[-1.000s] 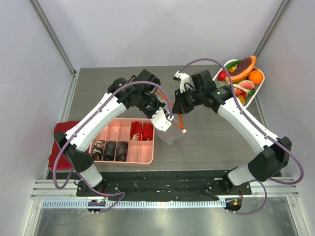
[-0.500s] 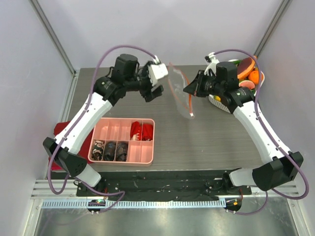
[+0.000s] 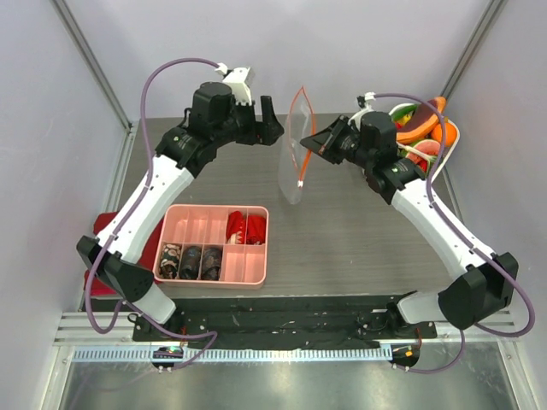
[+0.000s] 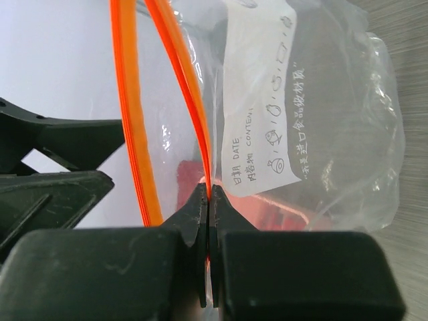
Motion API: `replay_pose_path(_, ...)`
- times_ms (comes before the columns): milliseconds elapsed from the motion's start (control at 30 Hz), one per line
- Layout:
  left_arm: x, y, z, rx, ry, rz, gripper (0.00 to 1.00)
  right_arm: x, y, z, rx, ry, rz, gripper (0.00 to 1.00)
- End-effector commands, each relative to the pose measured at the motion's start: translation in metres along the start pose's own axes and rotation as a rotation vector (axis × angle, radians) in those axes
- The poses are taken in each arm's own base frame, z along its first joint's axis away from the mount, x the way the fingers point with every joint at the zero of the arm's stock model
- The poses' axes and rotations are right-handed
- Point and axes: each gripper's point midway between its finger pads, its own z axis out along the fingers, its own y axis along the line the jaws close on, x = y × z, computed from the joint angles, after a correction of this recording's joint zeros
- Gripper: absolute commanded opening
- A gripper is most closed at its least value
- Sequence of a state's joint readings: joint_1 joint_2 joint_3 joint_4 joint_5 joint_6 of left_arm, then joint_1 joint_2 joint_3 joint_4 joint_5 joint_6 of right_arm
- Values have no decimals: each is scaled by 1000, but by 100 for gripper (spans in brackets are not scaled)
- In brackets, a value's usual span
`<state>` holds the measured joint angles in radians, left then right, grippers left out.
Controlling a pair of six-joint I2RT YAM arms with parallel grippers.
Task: Place the food in the zip-top bag and seal the zipper
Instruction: Open the zipper of the food storage bag.
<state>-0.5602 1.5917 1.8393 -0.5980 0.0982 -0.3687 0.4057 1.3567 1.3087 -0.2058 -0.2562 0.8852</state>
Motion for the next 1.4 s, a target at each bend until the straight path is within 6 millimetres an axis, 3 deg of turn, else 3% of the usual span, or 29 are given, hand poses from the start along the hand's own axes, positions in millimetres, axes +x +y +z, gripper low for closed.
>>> replay_pose_path(0, -5, -6, 13, -21, -45, -132, 82, -8, 16, 16, -49, -59, 71, 1)
replay_pose_path(133, 9, 0, 23, -36, -12, -143, 75, 0, 14, 24, -53, -44, 83, 1)
replay_pose_path(233, 28, 7, 33, -53, 35, -142, 63, 2, 8, 29, -52, -46, 85, 1)
replay_pose_path(267, 32, 10, 35, -64, 45, -141, 52, 3, 7, 29, -50, -44, 84, 1)
replay_pose_path(367, 50, 22, 44, -100, 90, -143, 33, 12, -9, 29, -21, -23, 86, 1)
replay_pose_path(533, 61, 32, 54, -95, 127, -152, 2, 32, -49, 22, 52, 22, 67, 1)
replay_pose_path(667, 69, 34, 59, -94, 147, -145, 0, 44, -77, 16, 112, 58, 45, 1)
replay_pose_path(767, 67, 35, 57, -95, 150, -134, 0, 39, -96, 8, 141, 54, 22, 1)
replay_pose_path(900, 50, 36, 37, -130, 145, -80, 0, 22, -102, -3, 149, 54, -52, 1)
replay_pose_path(933, 40, 32, 31, -121, 127, -48, 0, 14, -93, -4, 128, 48, -76, 1)
replay_pose_path(1000, 37, 23, 20, -123, 130, 6, 0, 12, -85, -4, 97, 80, -95, 1)
replay_pose_path(1100, 46, 17, 13, -162, 162, 121, 0, 25, -84, 0, 62, 144, -65, 1)
replay_pose_path(1233, 68, 19, 22, -219, 245, 183, 0, 59, -111, 16, 62, 279, 33, 1)
replay_pose_path(1300, 66, 18, 21, -237, 271, 187, 0, 65, -112, 20, 16, 286, 66, 1)
replay_pose_path(1367, 57, 14, 24, -237, 269, 185, 0, 68, -93, 21, -85, 311, 116, 1)
